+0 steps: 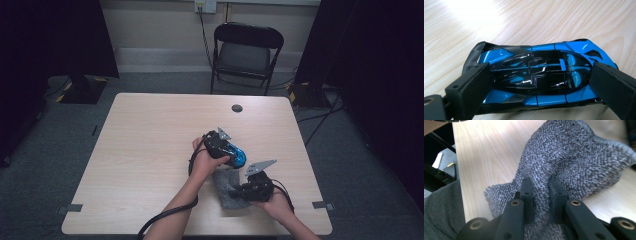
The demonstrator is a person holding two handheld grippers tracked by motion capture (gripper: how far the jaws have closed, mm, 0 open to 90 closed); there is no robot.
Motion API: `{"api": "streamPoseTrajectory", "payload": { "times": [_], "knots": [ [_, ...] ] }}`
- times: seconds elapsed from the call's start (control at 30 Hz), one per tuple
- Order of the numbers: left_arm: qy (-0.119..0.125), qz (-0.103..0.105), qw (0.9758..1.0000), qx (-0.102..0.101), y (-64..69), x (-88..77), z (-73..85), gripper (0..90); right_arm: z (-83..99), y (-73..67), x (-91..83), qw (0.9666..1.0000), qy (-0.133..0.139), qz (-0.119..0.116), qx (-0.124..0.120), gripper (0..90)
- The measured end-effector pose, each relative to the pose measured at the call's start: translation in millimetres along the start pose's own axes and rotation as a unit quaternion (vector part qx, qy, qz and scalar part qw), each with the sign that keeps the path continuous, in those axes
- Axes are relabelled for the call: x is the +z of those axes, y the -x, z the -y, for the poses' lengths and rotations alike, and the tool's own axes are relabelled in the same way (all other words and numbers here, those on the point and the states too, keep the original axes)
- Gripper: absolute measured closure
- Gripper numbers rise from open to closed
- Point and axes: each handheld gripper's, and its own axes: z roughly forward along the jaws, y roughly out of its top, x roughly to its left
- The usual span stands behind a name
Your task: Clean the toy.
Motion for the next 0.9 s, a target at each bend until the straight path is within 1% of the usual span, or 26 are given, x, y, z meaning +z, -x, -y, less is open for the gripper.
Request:
{"api": "streamPoseTrajectory", "payload": {
  "times": [0.07,0.17,0.23,0.27,0.3,0.43,0.5,0.53,0.6,0.67,0.73,0.77,0.8,0.87,0.9],
  "knots": [
    [0.004,0.0,1.0,0.0,-0.5,0.4,0.2,3.8,1.5,3.5,-7.2,1.0,0.007,0.001,0.005,76.5],
    [0.005,0.0,1.0,-0.001,-0.2,0.5,0.4,3.8,4.6,8.7,-20.3,0.9998,0.011,0.012,0.01,76.5],
    [0.006,0.0,1.0,-0.001,-0.2,0.5,0.4,3.8,6.8,13.0,-29.9,0.9993,0.014,0.031,0.016,76.5],
    [0.005,0.0,1.0,-0.001,-0.3,0.4,0.3,3.8,7.6,15.0,-33.5,0.9991,0.017,0.034,0.017,76.5],
    [0.004,0.0,1.0,0.0,-0.4,0.4,0.0,3.8,9.6,20.0,-41.6,0.9984,0.024,0.045,0.025,76.5],
    [0.002,0.0,1.0,0.0,-0.2,0.6,-0.4,3.8,12.5,31.5,-53.5,0.9964,0.03,0.069,0.038,76.5],
    [0.002,0.0,1.0,0.0,-0.3,0.6,-0.3,3.8,13.5,38.5,-59.7,0.9954,0.041,0.072,0.049,76.5],
    [0.003,0.001,1.0,0.0,-0.3,0.6,-0.2,3.8,13.6,42.3,-63.4,0.9945,0.045,0.077,0.055,76.5],
    [0.004,0.0,1.0,0.0,-0.2,0.7,-0.1,3.8,13.8,47.6,-68.2,0.9934,0.051,0.082,0.063,76.5],
    [0.0,0.0,1.0,0.001,-0.2,-0.1,0.1,3.8,14.1,51.8,-72.6,0.9924,0.055,0.086,0.068,76.5],
    [0.0,0.0,1.0,0.001,-0.1,-0.1,0.2,3.8,14.0,55.7,-77.3,0.9909,0.057,0.099,0.072,76.5],
    [0.001,0.0,1.0,0.002,-0.2,0.1,0.1,3.8,13.9,59.0,-79.5,0.9893,0.058,0.109,0.077,76.5],
    [0.001,0.0,1.0,0.0,0.1,0.3,0.0,3.8,14.0,61.4,-80.6,0.9885,0.058,0.116,0.079,76.5],
    [0.0,-0.001,1.0,0.002,0.2,0.3,-0.3,3.8,14.6,68.9,-82.1,0.9858,0.063,0.128,0.089,76.5],
    [0.0,-0.001,1.0,0.002,0.2,0.3,-0.4,3.8,14.8,73.7,-82.1,0.9837,0.066,0.135,0.099,76.5]
  ]
}}
